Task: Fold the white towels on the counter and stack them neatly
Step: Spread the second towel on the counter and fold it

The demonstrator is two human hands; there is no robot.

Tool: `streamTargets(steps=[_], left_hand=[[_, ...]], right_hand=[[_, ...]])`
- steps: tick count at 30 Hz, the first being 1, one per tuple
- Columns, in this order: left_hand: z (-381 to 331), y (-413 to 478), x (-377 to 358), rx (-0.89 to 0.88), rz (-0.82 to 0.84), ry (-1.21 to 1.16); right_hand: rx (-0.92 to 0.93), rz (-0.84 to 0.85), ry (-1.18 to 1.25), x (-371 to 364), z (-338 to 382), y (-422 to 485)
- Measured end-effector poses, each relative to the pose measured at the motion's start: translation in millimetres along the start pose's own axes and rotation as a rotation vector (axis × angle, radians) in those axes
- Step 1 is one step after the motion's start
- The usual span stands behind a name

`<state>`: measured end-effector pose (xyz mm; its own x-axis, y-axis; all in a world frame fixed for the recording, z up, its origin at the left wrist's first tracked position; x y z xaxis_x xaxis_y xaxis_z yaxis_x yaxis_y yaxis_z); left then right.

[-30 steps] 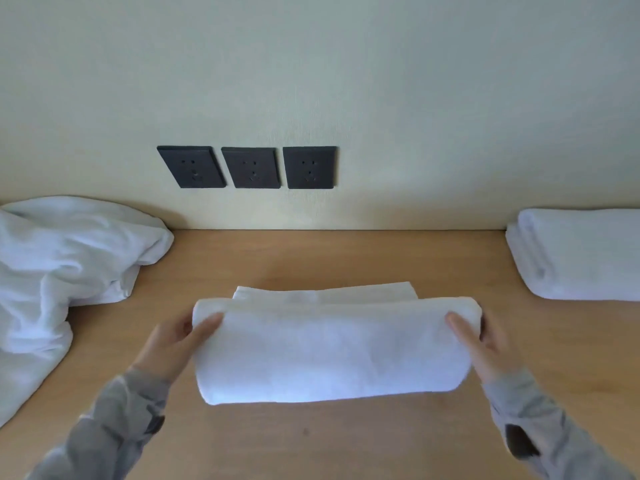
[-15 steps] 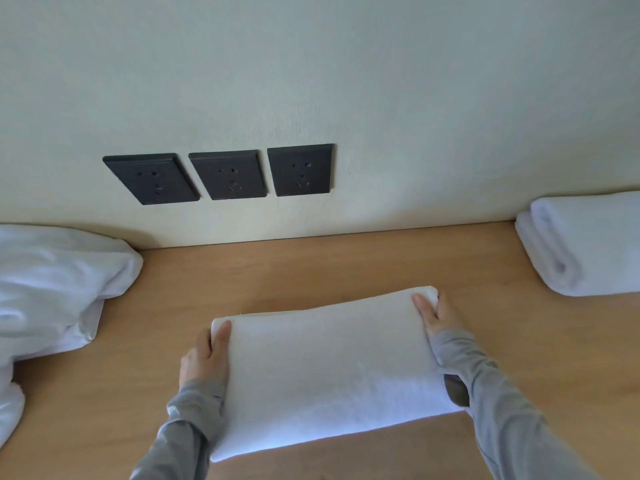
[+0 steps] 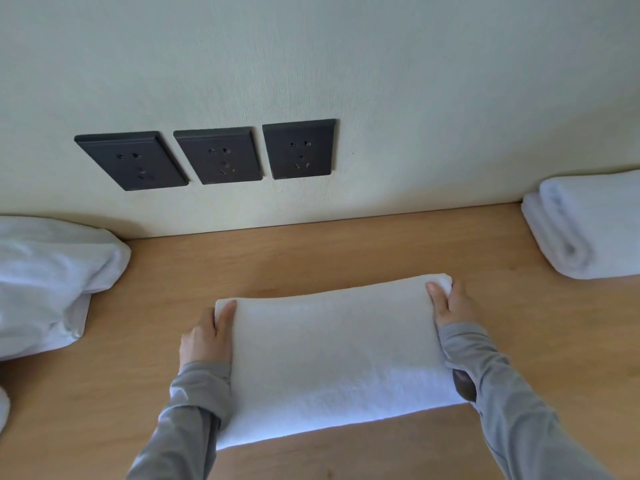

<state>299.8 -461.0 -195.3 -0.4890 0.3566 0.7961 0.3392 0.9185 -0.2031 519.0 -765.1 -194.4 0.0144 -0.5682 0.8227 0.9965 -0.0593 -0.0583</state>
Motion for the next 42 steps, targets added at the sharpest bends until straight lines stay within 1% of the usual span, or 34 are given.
streamTargets(steps=[2,4,6,8,9,10,11,13,14,16,18,21,24,27,29,34,38,39,40,41,42], left_hand=[[-6,-3,1,0.017,0.016,0.089],[-13,-10,11,-0.026,-0.050,0.187],[-26,-22,25,-0.193,-0.208,0.284],[-50,-53,26,-0.451,-0.289,0.334],[-64,-75,20,-0.593,-0.282,0.326],[-75,-98,8,-0.715,-0.218,0.321],[-83,-119,-6,-0.796,-0.130,0.334],[-85,-140,-32,-0.803,0.054,0.393],[-80,-140,-43,-0.796,0.093,0.427],[-67,-133,-58,-0.804,0.086,0.502],[-63,-128,-62,-0.817,0.057,0.577],[-68,-130,-59,-0.808,0.086,0.553],[-62,-118,-41,-0.902,0.072,0.509],[-26,-94,-11,-0.826,0.015,0.511],[-7,-84,-1,-0.791,0.002,0.525],[-7,-79,-7,-0.788,0.051,0.551],[-6,-78,-4,-0.778,0.036,0.562],[-8,-79,-3,-0.783,0.040,0.562],[-11,-83,1,-0.773,0.052,0.534],[-14,-88,8,-0.753,0.046,0.460],[-16,-96,17,-0.716,0.008,0.341]], right_hand=[[-0.015,-0.002,-0.042,-1,3,-1],[0.014,-0.036,-0.102,1,8,-5],[0.140,-0.136,-0.269,6,16,-10],[0.274,-0.201,-0.448,12,29,-17],[0.339,-0.205,-0.471,14,38,-21],[0.413,-0.204,-0.456,15,49,-29],[0.502,-0.207,-0.425,14,61,-39],[0.711,-0.208,-0.347,8,81,-71],[0.805,-0.188,-0.318,4,86,-88],[0.920,-0.091,-0.342,-5,82,-114],[0.967,-0.013,-0.460,-14,67,-121],[0.960,0.053,-0.525,-20,59,-117],[0.943,0.086,-0.528,-14,50,-108],[0.847,0.065,-0.553,6,23,-88],[0.829,0.057,-0.566,10,15,-82],[0.799,0.094,-0.540,4,15,-80],[0.799,0.126,-0.539,5,12,-76],[0.800,0.150,-0.497,7,14,-76],[0.774,0.167,-0.407,12,17,-80],[0.710,0.136,-0.251,22,20,-85],[0.598,0.059,-0.077,33,18,-91]])
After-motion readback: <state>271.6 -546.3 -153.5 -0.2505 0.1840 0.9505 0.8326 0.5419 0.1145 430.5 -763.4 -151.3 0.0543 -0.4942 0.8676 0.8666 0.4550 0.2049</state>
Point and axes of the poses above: each hand's wrist, its own y-axis towards the middle knuckle, its own x-axis out of the back of the hand, z = x × y, the point moved 3 cm from there along y, towards the middle knuckle, and after that the axes turned 14 degrees about -z, right-handed, at the moved point
